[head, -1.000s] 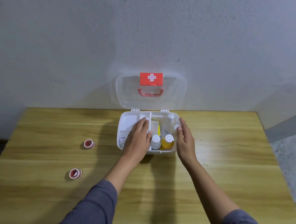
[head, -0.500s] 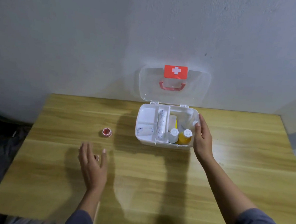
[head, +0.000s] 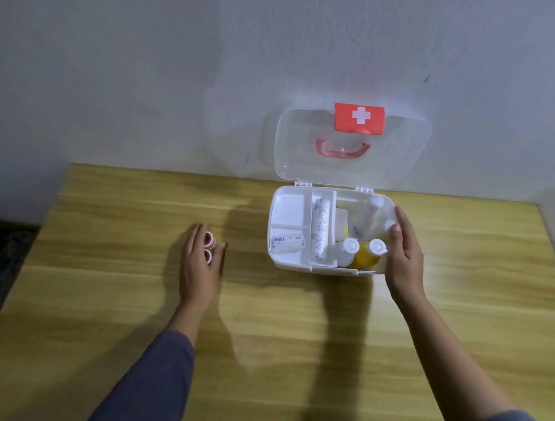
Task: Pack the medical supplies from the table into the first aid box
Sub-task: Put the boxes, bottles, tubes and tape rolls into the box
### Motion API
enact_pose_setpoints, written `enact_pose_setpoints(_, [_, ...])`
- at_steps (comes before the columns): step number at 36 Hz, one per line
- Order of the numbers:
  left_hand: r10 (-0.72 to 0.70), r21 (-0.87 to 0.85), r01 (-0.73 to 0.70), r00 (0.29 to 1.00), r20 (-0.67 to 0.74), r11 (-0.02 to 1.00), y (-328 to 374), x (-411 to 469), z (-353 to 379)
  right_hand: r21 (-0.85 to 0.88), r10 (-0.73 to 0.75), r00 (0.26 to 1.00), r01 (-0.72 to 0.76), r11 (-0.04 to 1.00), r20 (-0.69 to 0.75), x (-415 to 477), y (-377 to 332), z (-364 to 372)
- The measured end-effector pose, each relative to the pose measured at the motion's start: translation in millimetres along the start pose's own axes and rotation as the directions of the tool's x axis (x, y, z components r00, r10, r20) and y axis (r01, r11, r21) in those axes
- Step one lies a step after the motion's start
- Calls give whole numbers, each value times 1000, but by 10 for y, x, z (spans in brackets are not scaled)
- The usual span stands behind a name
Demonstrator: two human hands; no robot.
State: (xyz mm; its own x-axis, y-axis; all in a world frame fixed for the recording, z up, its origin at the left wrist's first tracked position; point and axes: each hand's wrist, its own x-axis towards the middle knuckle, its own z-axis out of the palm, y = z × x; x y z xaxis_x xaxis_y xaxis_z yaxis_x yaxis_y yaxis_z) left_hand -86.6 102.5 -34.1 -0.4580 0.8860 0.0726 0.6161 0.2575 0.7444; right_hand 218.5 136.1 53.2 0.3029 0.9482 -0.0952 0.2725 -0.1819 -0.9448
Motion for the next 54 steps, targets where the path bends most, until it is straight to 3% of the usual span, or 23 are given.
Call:
enact_pose_setpoints(6, [-25,-88,17,996,-84,996,124,117,20,18,10,1000,-10,1000,-11,-1,-4,17])
enact_pose_setpoints(10, [-94,-285,37,977,-190,958,553,129,-38,30,20,1000,-20,999,-6,-10,-20,13])
enact_pose_setpoints(12, [-40,-370,-34,981,-191,928,829,138,-50,36,18,1000,-18,999,1,-14,-28,9])
enact_pose_setpoints(15, [196,-400,-210,978,-78,892,1213,146,-5,42,23,1000,-23,999,11,-15,-38,-2])
enact_pose_setpoints(19, [426,-347,-352,889,167,869,1483,191,162,44,21,999,-23,999,30,-19,-49,-28])
enact_pose_setpoints(23, [488,-224,-436,812,320,872,1539,252,309,41,21,999,-22,999,47,-13,-59,-44])
enact_pose_setpoints(31, [594,-99,-599,734,328,795,1547,296,361,39,27,997,-30,999,69,-2,-42,-64])
enact_pose_setpoints(36, [553,-6,-583,767,326,812,1495,310,319,46,27,997,-30,998,75,3,-30,-70])
enact_pose_setpoints(47, [473,-15,-479,862,183,878,1299,62,62,57,30,996,-35,998,87,6,-54,-79])
enact_pose_setpoints(54, [481,25,-498,848,224,867,1343,79,88,55,27,996,-32,998,87,1,-80,-86])
